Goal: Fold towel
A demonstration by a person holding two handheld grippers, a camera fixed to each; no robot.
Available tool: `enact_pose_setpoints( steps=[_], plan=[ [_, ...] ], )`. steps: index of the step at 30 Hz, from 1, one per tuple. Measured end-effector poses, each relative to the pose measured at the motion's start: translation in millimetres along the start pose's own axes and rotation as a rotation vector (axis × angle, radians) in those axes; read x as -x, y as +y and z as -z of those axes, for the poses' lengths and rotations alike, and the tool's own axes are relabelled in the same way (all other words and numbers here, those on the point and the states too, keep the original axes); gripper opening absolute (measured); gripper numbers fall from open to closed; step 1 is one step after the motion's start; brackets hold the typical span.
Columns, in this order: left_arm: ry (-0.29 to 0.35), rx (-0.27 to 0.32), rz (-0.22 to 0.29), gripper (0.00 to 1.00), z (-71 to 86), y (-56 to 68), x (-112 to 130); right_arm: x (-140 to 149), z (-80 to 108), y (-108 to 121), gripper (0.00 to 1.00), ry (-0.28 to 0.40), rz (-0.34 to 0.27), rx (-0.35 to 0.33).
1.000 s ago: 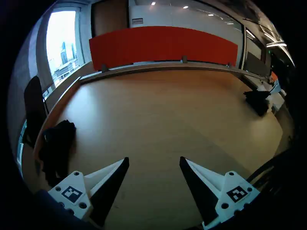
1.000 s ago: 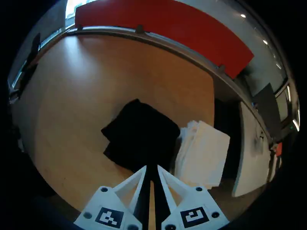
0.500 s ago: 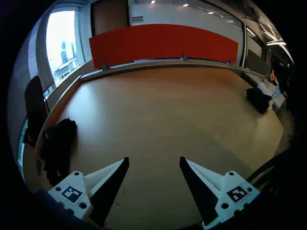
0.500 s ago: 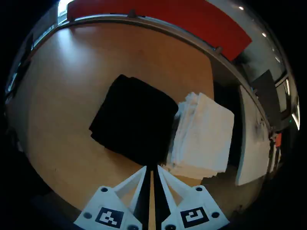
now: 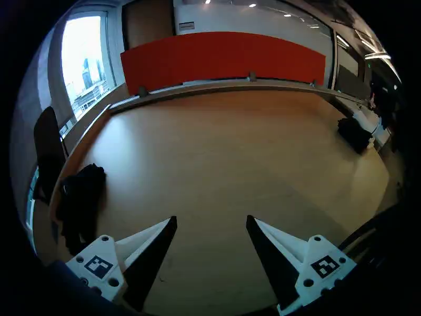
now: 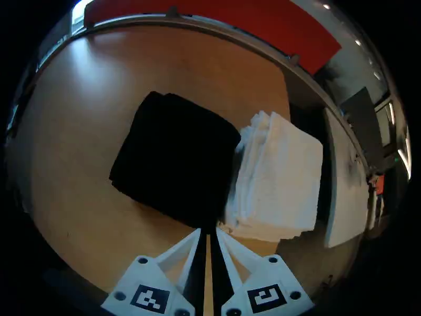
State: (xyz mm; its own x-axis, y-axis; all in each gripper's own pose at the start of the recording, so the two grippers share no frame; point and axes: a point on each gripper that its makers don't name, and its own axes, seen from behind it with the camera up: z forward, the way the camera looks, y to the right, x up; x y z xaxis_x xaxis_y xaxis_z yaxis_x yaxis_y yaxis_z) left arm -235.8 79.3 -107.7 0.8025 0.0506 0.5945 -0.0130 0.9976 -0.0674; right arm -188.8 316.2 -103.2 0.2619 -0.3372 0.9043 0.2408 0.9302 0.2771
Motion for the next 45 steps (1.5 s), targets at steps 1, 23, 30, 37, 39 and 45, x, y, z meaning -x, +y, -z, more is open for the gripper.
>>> enact_pose_setpoints(
  steps=[1, 23, 30, 37, 39, 45],
  plan=[
    [-0.001, 0.0, 0.0, 0.98, -0.2, 0.4, 0, 0, -0.2, -1, 0.05, 0.003, -0.001, -0.001],
    [0.002, 0.02, -0.009, 0.98, -7.6, 10.9, -6, 15, 4.8, -10, 0.26, 0.035, -0.036, 0.027],
    [0.003, 0.023, -0.008, 0.98, -7.7, 11.9, -5, 14, 11.4, -15, 0.76, 0.072, -0.063, 0.022],
    [0.006, 0.026, -0.01, 0.98, -8.1, 12.8, -7, -2, 18.6, -18, 0.9, 0.124, -0.091, 0.008],
    [0.008, 0.027, -0.009, 0.98, -8.0, 13.0, -8, -5, 19.7, -18, 0.9, 0.131, -0.093, 0.006],
    [0.006, 0.025, -0.009, 0.98, -7.8, 11.8, -7, -16, 21.0, -22, 0.9, 0.148, -0.084, -0.002]
  ],
)
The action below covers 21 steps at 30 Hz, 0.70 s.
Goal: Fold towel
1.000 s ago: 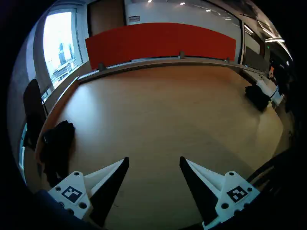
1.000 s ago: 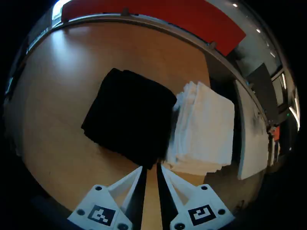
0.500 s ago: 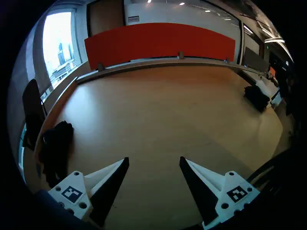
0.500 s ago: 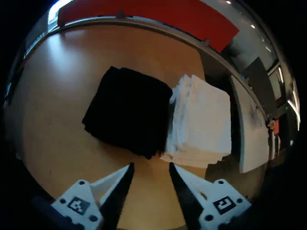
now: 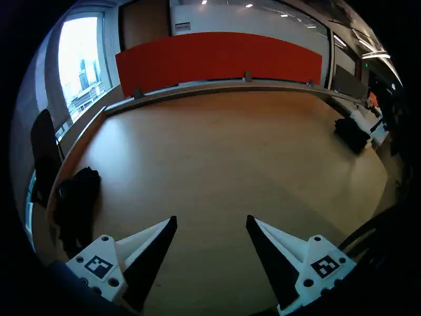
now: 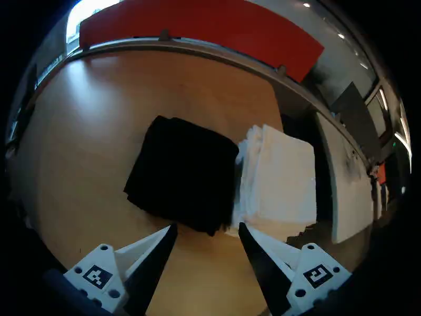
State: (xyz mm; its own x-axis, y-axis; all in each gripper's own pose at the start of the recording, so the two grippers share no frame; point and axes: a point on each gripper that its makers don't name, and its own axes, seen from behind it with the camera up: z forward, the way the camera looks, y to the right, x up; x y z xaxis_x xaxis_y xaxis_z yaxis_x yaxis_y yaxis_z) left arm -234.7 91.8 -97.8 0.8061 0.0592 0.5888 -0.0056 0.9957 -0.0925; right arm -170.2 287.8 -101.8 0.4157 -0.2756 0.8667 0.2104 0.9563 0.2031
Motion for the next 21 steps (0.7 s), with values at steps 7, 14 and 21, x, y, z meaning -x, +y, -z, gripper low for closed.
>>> enact_pose_setpoints(
  steps=[7, 14, 21],
  plan=[
    [0.001, -0.01, 0.006, 0.98, 2.2, -2.9, 1, -21, -5.7, -1, 0.9, 0.023, 0.003, -0.007],
    [-0.003, -0.028, 0.018, 0.98, 3.5, -7.6, 3, -47, -14.3, 4, 0.9, 0.047, 0.002, -0.01],
    [-0.01, -0.045, 0.028, 0.98, 4.1, -11.4, 6, -69, -25.3, 10, 0.89, 0.06, 0.001, -0.014]
  ],
)
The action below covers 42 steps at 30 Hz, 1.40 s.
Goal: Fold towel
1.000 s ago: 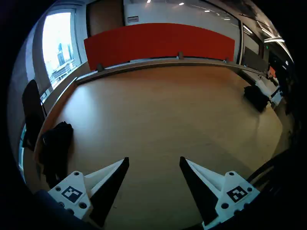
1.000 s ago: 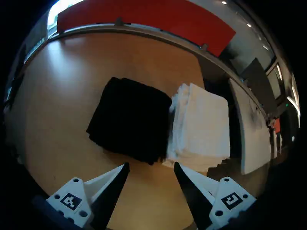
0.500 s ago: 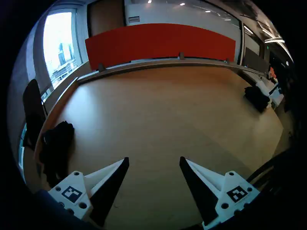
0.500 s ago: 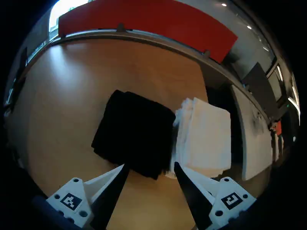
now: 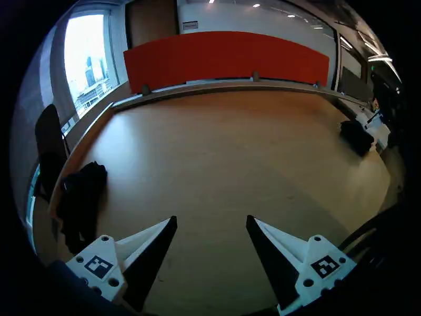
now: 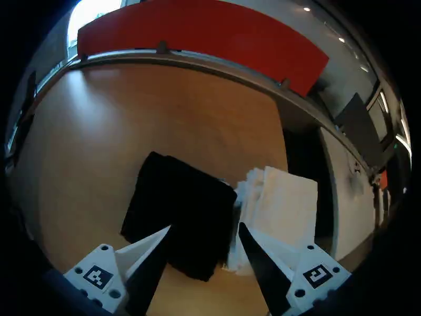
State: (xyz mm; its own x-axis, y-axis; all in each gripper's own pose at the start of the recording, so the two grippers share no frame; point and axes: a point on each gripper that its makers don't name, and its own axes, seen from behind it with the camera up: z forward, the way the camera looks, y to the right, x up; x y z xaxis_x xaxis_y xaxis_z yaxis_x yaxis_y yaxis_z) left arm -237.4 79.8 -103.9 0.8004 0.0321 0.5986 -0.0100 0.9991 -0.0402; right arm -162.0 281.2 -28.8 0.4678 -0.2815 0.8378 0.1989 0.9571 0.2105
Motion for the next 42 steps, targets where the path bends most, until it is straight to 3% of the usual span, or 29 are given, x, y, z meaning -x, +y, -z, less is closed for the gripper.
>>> enact_pose_setpoints(
  steps=[11, 28, 40, 42],
  plan=[
    [-0.012, -0.028, 0.014, 0.98, 1.2, -5.5, 4, -18, -17.9, 5, 0.81, 0.0, 0.001, -0.008],
    [-0.033, -0.055, 0.023, 0.98, 0.0, -10.7, 7, -15, -40.4, 12, 0.43, -0.033, -0.021, -0.018],
    [-0.038, -0.054, 0.021, 0.98, -2.4, -7.6, 5, -10, -44.6, 15, 0.43, -0.049, -0.026, -0.025],
    [-0.039, -0.055, 0.02, 0.98, -2.9, -7.8, 5, -11, -45.2, 14, 0.37, -0.049, -0.029, -0.027]
  ],
)
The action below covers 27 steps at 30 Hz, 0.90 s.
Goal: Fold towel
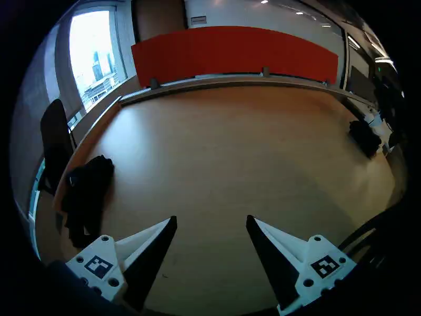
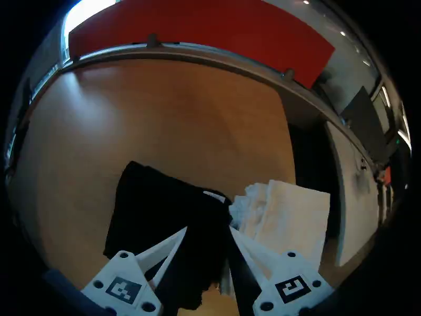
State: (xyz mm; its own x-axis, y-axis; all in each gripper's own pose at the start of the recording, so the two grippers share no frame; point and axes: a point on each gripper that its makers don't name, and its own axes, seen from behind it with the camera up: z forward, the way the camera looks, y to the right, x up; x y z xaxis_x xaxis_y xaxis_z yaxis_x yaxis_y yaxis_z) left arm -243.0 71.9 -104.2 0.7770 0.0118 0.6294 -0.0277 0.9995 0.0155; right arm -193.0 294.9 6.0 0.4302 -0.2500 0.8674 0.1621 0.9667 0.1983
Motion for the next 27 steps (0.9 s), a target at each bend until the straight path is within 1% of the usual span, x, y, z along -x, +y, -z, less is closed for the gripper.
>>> enact_pose_setpoints(
  steps=[2, 6, 10, 12, 23, 27],
  plan=[
    [0.001, 0.0, 0.0, 0.98, -0.4, 0.4, 0, 0, -0.8, 1, 0.3, -0.002, -0.002, 0.002],
    [0.001, 0.002, -0.001, 0.98, -1.0, 1.5, -1, -1, -1.5, 1, 0.21, 0.0, -0.003, -0.003],
    [0.001, 0.003, -0.003, 0.98, -2.0, 2.8, -2, -5, -0.8, 2, 0.09, 0.012, 0.0, 0.001],
    [0.001, 0.004, -0.004, 0.98, -2.4, 3.4, -2, -6, -0.2, 3, 0.05, 0.018, 0.005, 0.006],
    [0.004, 0.009, -0.009, 0.98, -4.9, 6.0, -5, -21, 3.4, -3, 0.05, 0.062, 0.04, -0.002],
    [0.004, 0.011, -0.009, 0.98, -4.9, 6.1, -5, -28, 4.8, -7, 0.05, 0.09, 0.046, -0.012]
  ],
)
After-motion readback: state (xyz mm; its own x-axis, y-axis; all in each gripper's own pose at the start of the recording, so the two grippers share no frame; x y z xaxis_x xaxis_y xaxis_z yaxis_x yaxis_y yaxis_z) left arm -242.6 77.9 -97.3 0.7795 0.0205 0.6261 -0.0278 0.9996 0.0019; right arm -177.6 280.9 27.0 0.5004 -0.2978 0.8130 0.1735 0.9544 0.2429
